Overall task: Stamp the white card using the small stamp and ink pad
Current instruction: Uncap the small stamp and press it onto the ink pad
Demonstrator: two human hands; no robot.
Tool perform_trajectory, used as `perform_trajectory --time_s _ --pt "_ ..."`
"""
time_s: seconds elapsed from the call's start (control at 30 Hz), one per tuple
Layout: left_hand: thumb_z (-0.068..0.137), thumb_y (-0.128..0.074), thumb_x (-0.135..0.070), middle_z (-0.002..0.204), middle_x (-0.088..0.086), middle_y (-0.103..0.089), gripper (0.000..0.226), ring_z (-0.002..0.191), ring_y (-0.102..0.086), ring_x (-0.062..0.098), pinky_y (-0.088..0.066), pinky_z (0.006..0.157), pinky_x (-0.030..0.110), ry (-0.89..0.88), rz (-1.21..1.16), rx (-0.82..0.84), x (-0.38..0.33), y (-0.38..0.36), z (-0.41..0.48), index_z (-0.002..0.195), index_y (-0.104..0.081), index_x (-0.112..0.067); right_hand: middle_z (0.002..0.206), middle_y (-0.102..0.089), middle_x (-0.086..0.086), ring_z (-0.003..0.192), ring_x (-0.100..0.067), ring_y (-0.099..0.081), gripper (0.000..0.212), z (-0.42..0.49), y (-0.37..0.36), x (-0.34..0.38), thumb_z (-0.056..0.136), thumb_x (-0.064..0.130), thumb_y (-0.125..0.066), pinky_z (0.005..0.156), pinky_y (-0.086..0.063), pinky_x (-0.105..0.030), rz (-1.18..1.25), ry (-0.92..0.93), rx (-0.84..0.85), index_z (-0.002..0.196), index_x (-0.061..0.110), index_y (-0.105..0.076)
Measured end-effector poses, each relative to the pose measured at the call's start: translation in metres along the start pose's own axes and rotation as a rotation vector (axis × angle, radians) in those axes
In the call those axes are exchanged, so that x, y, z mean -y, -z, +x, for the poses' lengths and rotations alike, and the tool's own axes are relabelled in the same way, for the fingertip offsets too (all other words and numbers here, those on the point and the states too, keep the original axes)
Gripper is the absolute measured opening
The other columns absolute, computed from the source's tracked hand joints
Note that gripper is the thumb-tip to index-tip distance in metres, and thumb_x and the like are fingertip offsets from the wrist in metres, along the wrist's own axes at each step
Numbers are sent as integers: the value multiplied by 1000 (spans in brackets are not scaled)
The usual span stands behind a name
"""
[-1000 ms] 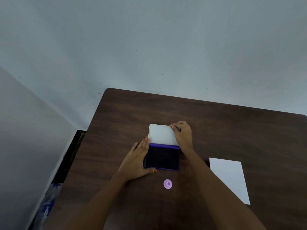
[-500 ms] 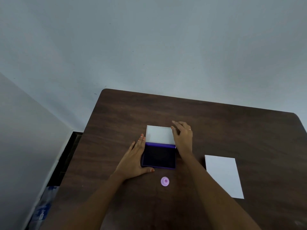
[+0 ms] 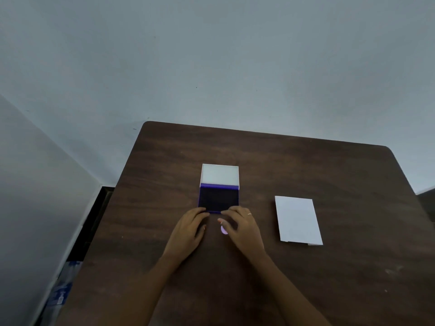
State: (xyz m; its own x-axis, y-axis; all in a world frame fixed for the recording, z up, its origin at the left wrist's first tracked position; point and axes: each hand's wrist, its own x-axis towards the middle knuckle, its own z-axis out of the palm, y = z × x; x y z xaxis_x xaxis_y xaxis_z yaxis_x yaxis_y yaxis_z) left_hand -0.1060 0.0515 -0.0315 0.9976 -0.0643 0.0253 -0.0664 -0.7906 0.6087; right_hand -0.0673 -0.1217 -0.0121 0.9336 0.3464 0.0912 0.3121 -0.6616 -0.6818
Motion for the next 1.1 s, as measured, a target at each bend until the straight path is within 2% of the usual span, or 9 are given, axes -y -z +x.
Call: perform_trajectory --time_s 0.13,0.3,0.43,0.5,0.63,0.8,0.9,1.0,1.1 --pt "91 -49 -16 138 9 -44 37 126 -39 16 -22 106 21 143 -141 103 -16 -13 -13 128 -44 -11 125 -59 -7 116 -17 -51 38 -16 -11 -3 86 32 -58 100 -34 -23 6 -173 102 119 13 -56" --pt "89 -53 -16 131 10 -50 38 118 -47 19 -35 104 31 302 -329 113 -35 -21 -14 126 -45 -11 116 -64 -11 105 -20 -57 29 -20 -14 -3 90 28 -53 93 -37 -23 169 -371 72 111 9 -60" --pt "85 -61 -17 112 -4 -55 34 102 -52 9 -38 89 16 400 -550 36 -51 -18 -7 118 -53 -15 106 -67 -13 91 -17 -59 23 -16 -13 10 83 22 -63 95 -47 -37 456 -569 -13 102 8 -64" --pt "84 -62 -19 105 -7 -62 26 96 -59 5 -44 79 7 375 -698 17 -56 -13 -5 110 -60 -19 106 -67 -11 92 -16 -59 27 -16 -10 14 81 20 -66 92 -47 -32 512 -596 -34 105 9 -63" --pt "78 -68 -12 91 -10 -70 23 83 -66 -2 -48 66 6 402 -897 -76 -64 -6 -2 100 -65 -19 101 -69 -5 94 -17 -63 26 -18 6 18 80 22 -68 84 -50 -25 648 -579 -114 104 12 -65" --pt "74 -70 -3 88 0 -71 22 79 -67 0 -50 68 8 367 -882 -113 -70 -2 4 93 -66 -14 104 -68 -11 96 -22 -65 21 -15 18 14 84 16 -62 80 -56 -28 1015 -727 -125 104 9 -65" --pt "73 -71 -3 84 0 -70 19 76 -66 0 -50 67 8 313 -851 -90 -71 0 7 88 -65 -13 104 -66 -14 94 -22 -65 18 -14 23 12 86 7 -57 64 -58 -21 1339 -805 -108 101 4 -65" --pt "74 -71 -7 82 1 -69 13 73 -65 -1 -49 66 7 286 -819 -74 -71 1 9 84 -65 -13 100 -67 -13 91 -20 -66 22 -14 25 8 88 5 -52 61 -58 -21 1422 -844 -108 106 0 -63" --pt "73 -73 -12 79 -6 -67 15 72 -63 -4 -47 63 4 331 -780 -99 -66 1 9 78 -62 -22 97 -67 -12 90 -19 -65 17 -14 30 3 89 4 -49 59 -58 -21 1524 -897 -154 97 4 -65"
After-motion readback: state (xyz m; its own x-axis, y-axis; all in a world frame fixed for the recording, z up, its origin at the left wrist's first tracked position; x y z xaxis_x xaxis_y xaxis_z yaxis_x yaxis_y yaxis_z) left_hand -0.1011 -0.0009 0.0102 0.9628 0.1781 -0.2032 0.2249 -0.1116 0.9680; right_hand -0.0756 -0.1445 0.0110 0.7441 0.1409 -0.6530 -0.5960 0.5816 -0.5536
